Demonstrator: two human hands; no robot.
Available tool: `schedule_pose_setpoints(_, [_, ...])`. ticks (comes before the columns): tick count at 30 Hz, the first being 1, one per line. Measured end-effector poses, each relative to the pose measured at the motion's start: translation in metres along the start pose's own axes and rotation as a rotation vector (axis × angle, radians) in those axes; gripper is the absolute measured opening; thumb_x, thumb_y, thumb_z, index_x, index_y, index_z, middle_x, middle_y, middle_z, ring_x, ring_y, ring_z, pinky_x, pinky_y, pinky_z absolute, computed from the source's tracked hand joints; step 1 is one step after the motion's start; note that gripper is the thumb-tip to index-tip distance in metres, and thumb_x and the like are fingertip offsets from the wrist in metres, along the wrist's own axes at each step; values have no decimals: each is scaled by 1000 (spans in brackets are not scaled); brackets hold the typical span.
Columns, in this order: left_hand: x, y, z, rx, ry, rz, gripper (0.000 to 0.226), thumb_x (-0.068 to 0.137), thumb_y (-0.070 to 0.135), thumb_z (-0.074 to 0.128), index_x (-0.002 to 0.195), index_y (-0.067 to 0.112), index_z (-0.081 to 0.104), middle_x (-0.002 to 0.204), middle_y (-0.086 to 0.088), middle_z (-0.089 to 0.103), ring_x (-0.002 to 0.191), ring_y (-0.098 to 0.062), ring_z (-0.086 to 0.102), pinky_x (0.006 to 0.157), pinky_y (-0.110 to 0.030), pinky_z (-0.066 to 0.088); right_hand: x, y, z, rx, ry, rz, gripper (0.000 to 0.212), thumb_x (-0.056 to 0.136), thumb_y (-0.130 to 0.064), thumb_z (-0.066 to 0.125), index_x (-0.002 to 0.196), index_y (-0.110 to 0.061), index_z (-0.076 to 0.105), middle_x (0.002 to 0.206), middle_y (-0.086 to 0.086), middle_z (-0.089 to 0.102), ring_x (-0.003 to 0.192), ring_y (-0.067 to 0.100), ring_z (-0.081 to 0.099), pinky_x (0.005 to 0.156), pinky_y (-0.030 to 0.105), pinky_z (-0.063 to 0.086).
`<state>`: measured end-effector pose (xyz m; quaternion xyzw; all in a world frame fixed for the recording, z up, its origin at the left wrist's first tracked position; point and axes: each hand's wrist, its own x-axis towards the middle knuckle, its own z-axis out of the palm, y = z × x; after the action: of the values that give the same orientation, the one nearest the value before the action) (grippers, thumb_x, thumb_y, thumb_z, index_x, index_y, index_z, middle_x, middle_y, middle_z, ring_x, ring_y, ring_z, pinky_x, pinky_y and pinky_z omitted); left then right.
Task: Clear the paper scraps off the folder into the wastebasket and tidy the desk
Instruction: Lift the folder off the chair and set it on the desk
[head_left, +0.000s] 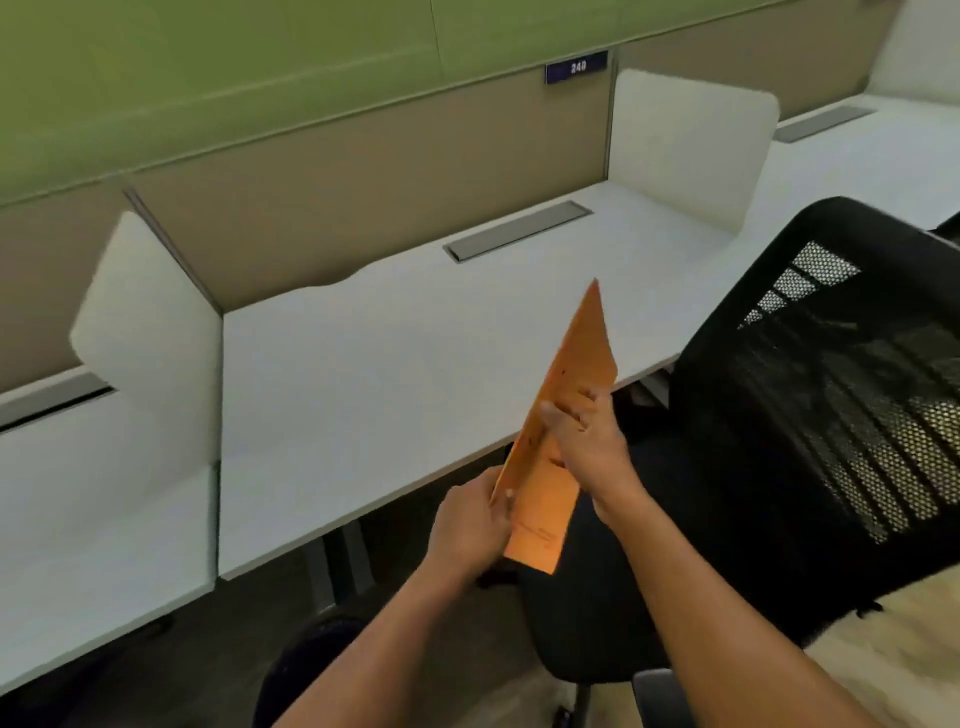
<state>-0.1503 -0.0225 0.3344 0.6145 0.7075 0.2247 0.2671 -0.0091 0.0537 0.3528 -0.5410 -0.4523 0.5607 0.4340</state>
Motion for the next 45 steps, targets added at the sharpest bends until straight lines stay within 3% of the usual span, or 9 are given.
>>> schedule_pose_setpoints(4, [10,-8,-18,-591,7,-250,29,102,32,50,129,24,56,104,4,71,95,-15,69,89,-42,57,13,-9,5,-291,-169,-81,55,92,-49,62,140,-32,43,140,-9,49,129,14,47,97,33,44])
schedule_pose_setpoints(7, [18,-13,-25,-880,21,-305,31,99,27,57,130,29,53,115,-1,71,102,-21,70,89,-45,58,23,-3,-1,-522,-56,-194,50,95,-40,61,140,-23,46,144,-2,47,132,19,44,100,29,41])
schedule_pose_setpoints(10, [27,-21,-34,-1093,68,-342,38,95,23,62,130,32,52,120,-3,70,109,-25,67,88,-46,58,34,8,-12,-694,139,-230,61,94,-40,59,146,-17,39,152,7,39,141,24,31,114,42,31])
schedule_pose_setpoints(14, [40,-37,-43,-1252,153,-386,39,92,20,66,128,29,55,116,-7,73,109,-30,68,86,-50,58,48,10,-21,-567,62,-57,78,93,-45,59,155,-29,13,149,4,39,132,27,42,103,44,41])
schedule_pose_setpoints(17, [51,-50,-47,-1221,183,-402,35,93,23,66,125,30,56,112,-6,74,105,-29,68,73,-42,58,65,14,-16,-274,-38,83,62,96,-25,58,150,-24,27,116,-7,55,104,20,61,78,32,54])
schedule_pose_setpoints(19, [61,-60,-48,-1154,183,-398,33,93,28,64,125,30,55,108,-5,75,100,-27,69,65,-36,55,81,22,-9,-227,-30,98,47,95,-13,55,140,-18,42,111,-6,59,95,17,64,71,31,57])
schedule_pose_setpoints(26, [137,-110,-56,-981,203,-370,36,98,40,53,133,42,47,103,1,75,72,-19,62,45,-25,30,151,24,37,-272,-26,48,38,96,-6,52,128,-26,50,105,-5,63,85,21,67,72,31,58])
schedule_pose_setpoints(36, [304,-195,-98,-938,131,-397,38,103,29,47,138,44,42,115,3,69,77,-16,61,46,-27,35,314,27,136,-193,14,126,41,91,2,52,125,-20,57,113,7,66,96,26,65,75,37,57])
schedule_pose_setpoints(45, [427,-260,-100,-896,153,-484,36,101,25,55,135,34,47,98,-5,72,66,-16,59,42,-25,39,424,50,194,-220,94,238,44,89,5,49,127,-14,58,104,11,66,89,29,64,76,39,58])
